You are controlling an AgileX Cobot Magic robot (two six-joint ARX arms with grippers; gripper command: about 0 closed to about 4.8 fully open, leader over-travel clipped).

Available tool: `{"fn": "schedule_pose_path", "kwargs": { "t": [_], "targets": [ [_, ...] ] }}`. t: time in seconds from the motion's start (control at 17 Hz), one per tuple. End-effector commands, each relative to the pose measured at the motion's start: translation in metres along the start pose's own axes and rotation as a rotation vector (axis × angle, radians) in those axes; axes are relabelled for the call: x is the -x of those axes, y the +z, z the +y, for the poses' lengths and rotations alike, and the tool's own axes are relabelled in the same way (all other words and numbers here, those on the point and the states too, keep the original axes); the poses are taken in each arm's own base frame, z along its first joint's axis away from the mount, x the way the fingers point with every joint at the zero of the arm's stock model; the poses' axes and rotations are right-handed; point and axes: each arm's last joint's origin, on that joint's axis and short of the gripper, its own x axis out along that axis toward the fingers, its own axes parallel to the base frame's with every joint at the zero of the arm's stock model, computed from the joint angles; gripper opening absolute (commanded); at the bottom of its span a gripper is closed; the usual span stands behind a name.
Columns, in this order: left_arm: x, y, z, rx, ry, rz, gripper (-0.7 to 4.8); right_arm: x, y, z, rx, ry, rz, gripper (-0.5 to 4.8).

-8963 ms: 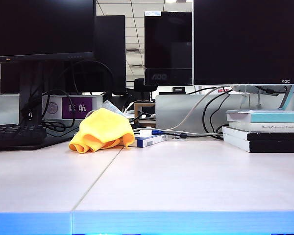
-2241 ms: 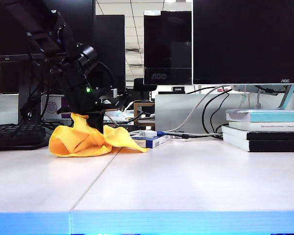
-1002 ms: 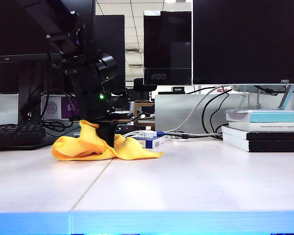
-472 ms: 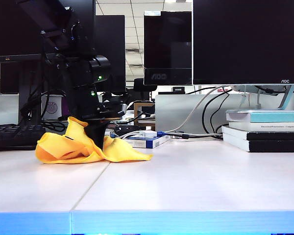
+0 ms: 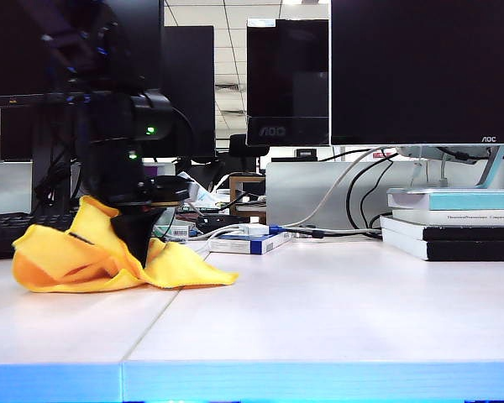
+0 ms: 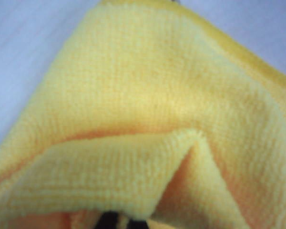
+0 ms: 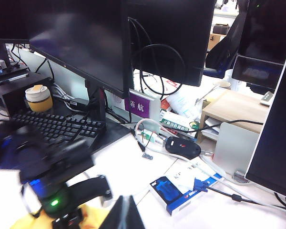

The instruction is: Wipe the table from front to back using the rag.

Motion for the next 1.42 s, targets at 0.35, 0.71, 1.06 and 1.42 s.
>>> {"fn": "schedule_pose_path", "kwargs": {
  "t": [0.35,0.71,1.06,1.42],
  "targets": [
    [-0.010,-0.077,-0.016,0.045,-0.053,0.173,-0.07,0.002,0.004,0.001,0.004,0.024,-0.030,-0.01],
    [0.001,-0.105,-0.028,0.038,-0.080,0.189,-0.07,0.002,0.004,0.001,0.004,0.024,-0.030,-0.01],
    [0.002,-0.144,-0.043,0.029,-0.087,0.243,-0.07,0.002,0.004,0.001,0.004,0.024,-0.030,-0.01],
    [0.006,-0.173,-0.062,0.019,-0.106,0.266,-0.07,0.002,0.004,0.001,0.004,0.024,-0.030,-0.01]
  ]
}}
